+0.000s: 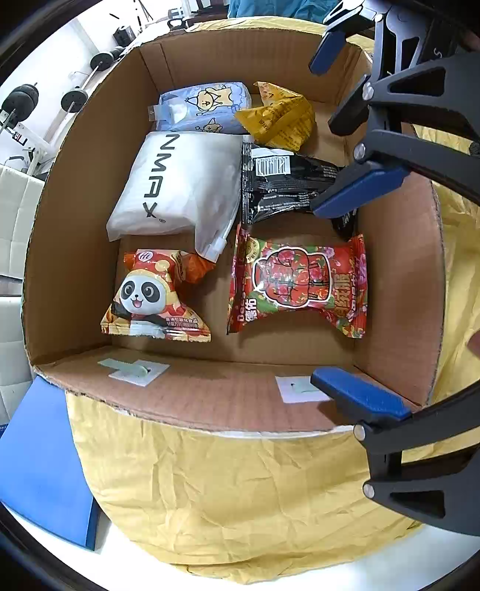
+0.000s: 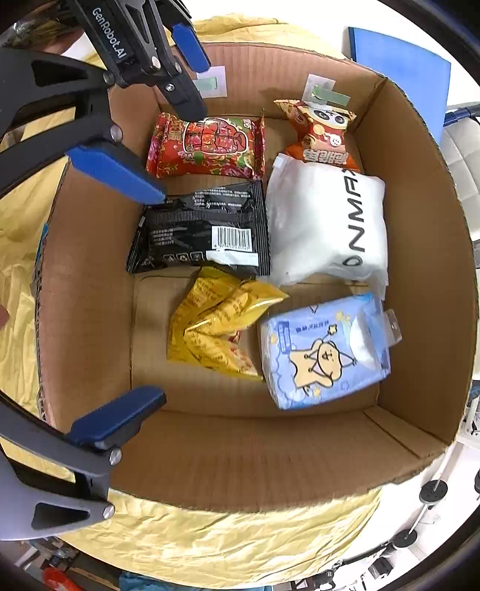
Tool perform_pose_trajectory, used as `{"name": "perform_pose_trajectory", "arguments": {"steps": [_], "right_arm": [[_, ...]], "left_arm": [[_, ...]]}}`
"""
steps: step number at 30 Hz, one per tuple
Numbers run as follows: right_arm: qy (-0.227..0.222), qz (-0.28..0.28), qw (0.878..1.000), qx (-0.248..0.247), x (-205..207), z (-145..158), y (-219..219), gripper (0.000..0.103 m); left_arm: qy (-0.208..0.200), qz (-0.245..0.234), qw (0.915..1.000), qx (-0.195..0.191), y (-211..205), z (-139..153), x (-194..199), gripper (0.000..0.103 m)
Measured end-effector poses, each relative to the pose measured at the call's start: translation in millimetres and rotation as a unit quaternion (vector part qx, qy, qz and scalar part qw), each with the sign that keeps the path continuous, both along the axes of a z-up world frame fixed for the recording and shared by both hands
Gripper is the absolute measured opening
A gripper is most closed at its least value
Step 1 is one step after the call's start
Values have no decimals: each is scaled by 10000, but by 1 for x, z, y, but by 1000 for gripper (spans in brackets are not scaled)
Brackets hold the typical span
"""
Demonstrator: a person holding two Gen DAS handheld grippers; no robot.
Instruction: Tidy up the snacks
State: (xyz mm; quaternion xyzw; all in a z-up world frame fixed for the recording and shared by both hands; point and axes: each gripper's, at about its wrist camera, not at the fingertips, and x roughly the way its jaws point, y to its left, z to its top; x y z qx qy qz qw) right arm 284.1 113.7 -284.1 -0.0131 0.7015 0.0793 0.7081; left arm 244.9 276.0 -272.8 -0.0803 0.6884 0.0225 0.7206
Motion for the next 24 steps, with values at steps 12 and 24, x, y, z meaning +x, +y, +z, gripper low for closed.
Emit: {"name": "perform_pose_trajectory", "arguments": {"steps": [12, 24], "right_arm": [[-426, -64, 9991, -4, -34, 36, -32, 103], [-1489, -249, 9882, 240, -111, 150, -72, 103]], "left_arm": [[-362, -8, 9992, 148, 3, 46, -26, 94], [-1472, 129, 9887, 249, -24, 143, -86, 94]]}}
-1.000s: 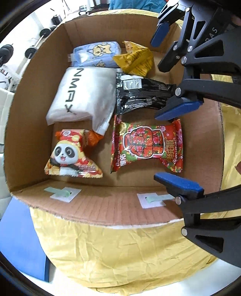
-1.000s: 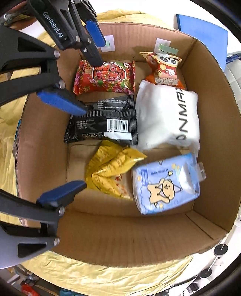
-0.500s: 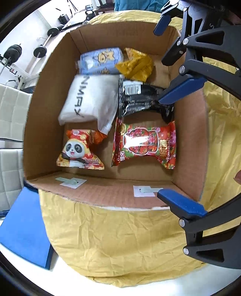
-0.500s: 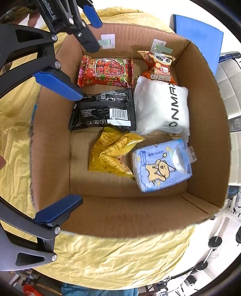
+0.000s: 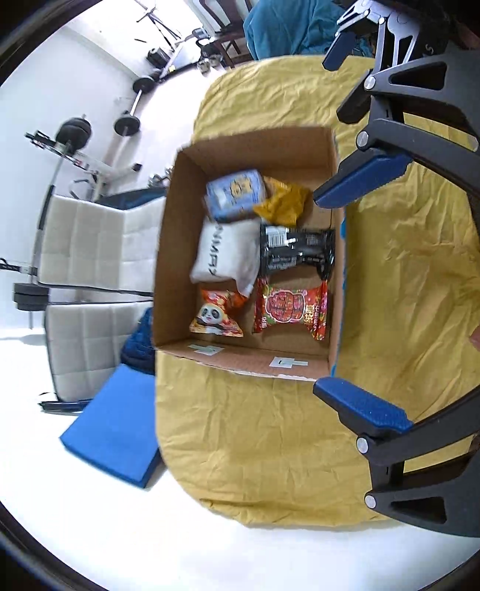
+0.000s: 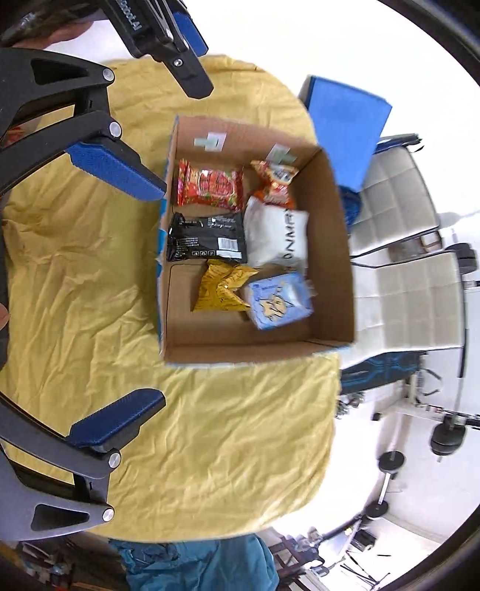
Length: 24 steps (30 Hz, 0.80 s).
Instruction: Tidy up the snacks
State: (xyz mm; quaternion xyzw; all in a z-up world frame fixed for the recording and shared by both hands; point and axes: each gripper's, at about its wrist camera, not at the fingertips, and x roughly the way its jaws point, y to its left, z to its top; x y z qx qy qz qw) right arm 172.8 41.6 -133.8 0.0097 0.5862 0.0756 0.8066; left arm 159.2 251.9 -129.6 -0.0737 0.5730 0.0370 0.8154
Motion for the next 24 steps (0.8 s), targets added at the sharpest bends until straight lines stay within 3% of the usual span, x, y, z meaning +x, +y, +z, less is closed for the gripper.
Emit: {"name": "perform_pose_trajectory", "arguments": {"steps": [11, 19, 24], "right_arm": [[-745, -26, 9971, 175, -73, 101, -30, 103], [-1181, 39, 9929, 137, -103, 140, -30, 103], [-1162, 70, 9931, 134, -109, 146, -29, 103]], "left_arm": [[-711, -108, 9974, 37, -22, 83, -65, 94], [-973, -176, 9951, -101, -34, 113, -100, 94], [-1051, -212, 9942, 32, -39, 121, -112, 94]]}}
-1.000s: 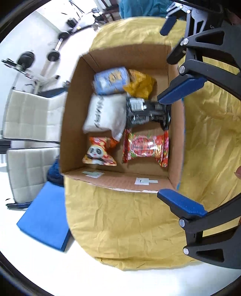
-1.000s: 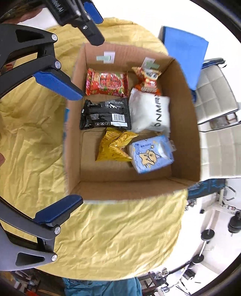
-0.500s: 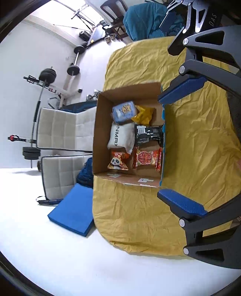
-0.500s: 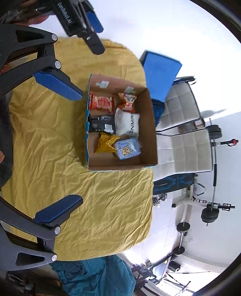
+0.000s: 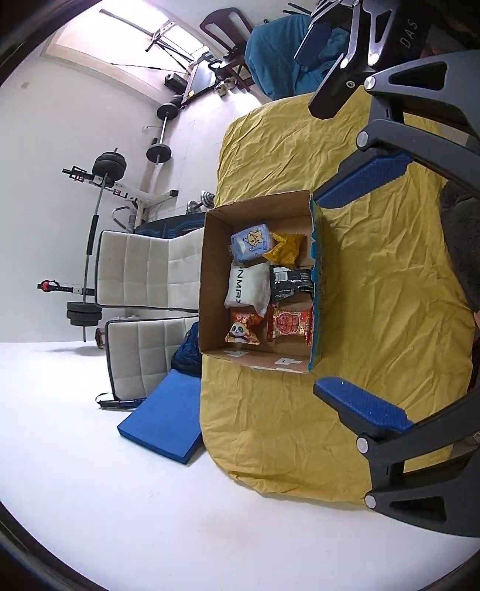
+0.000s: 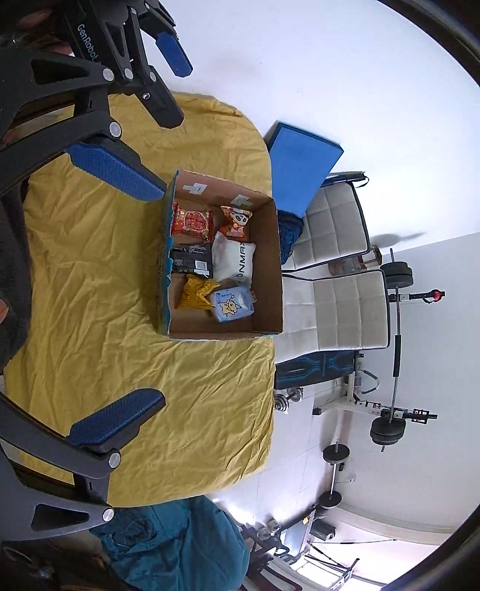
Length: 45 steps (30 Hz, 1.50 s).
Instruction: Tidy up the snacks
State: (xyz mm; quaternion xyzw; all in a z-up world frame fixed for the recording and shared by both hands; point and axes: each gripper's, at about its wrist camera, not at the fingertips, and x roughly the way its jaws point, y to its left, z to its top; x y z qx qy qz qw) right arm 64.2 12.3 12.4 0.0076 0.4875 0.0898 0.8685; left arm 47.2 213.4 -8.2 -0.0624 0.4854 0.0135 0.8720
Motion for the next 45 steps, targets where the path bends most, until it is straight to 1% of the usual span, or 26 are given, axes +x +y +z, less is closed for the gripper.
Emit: {"name": "perform_pose_trajectory", "arguments": {"steps": [6, 18, 30, 45], "right_arm": [[-85, -47, 9999, -74, -5, 6, -2, 103], [-154, -79, 9998, -106, -10, 16, -1, 103], [-37, -304, 9995, -101, -14, 9, -9, 103], [-143, -530, 9983, -210, -17, 12, -15, 103]], "left_arm": [[-146, 101, 9998, 134, 3, 7, -9, 94], [-352, 212, 9990, 148, 11, 21, -19, 94], [-341, 212, 9992, 89, 12, 21, -19, 94], [-304, 57, 9994, 132, 6, 18, -17, 94]]}}
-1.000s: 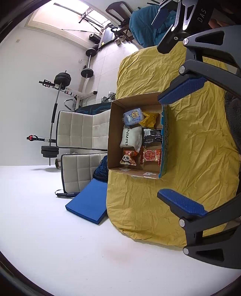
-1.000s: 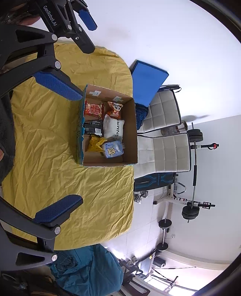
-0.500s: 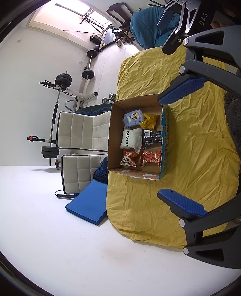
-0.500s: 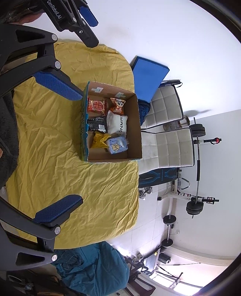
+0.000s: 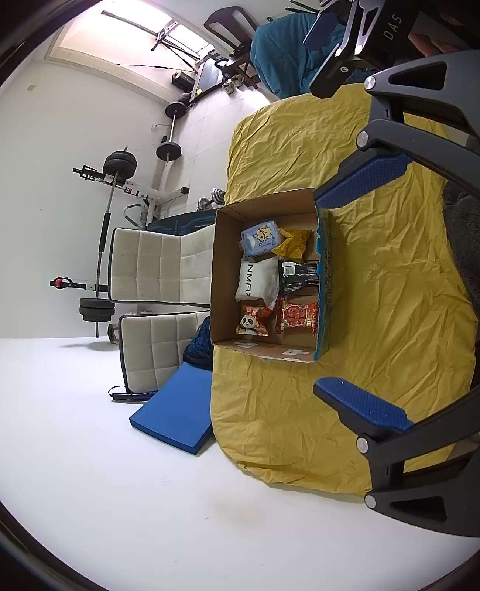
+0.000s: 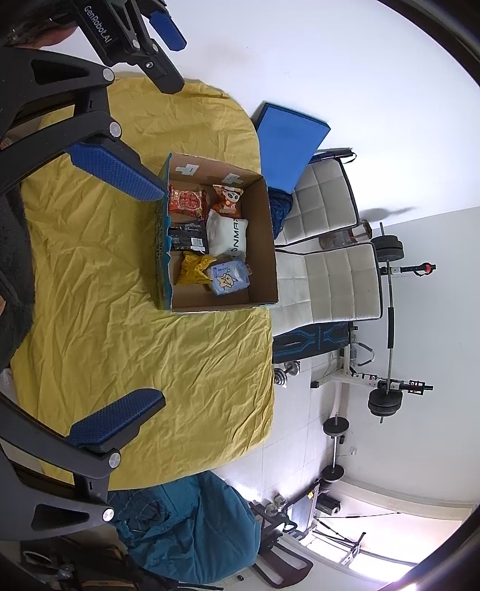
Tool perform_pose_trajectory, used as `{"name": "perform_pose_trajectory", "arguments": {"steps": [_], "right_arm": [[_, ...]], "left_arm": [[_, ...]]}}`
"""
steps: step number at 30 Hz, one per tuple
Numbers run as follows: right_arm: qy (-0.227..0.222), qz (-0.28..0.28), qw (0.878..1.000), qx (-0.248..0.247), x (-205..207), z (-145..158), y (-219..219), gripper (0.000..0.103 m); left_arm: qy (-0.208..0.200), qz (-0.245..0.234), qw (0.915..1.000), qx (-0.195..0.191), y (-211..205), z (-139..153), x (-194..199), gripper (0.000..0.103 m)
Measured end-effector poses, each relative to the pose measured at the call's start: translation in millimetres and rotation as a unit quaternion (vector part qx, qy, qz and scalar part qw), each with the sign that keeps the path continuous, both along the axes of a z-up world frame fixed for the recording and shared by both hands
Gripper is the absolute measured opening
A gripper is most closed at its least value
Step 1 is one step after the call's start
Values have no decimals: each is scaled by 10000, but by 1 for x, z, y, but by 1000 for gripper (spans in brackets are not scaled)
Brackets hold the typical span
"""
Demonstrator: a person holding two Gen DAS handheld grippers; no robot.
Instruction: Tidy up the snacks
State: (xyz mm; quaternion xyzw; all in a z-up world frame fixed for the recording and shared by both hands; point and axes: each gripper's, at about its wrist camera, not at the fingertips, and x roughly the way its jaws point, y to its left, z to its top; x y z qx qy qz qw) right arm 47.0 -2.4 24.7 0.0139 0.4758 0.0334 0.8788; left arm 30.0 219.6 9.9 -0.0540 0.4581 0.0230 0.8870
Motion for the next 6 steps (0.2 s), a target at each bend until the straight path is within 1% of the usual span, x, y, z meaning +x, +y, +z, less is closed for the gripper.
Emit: {"name": "perform_pose_trajectory", "arguments": {"steps": [6], "right_arm": [[-25, -3, 10000, -18, 0, 1, 0, 103]], "left_arm": [[11, -4, 10000, -42, 2, -3, 1, 94]]}}
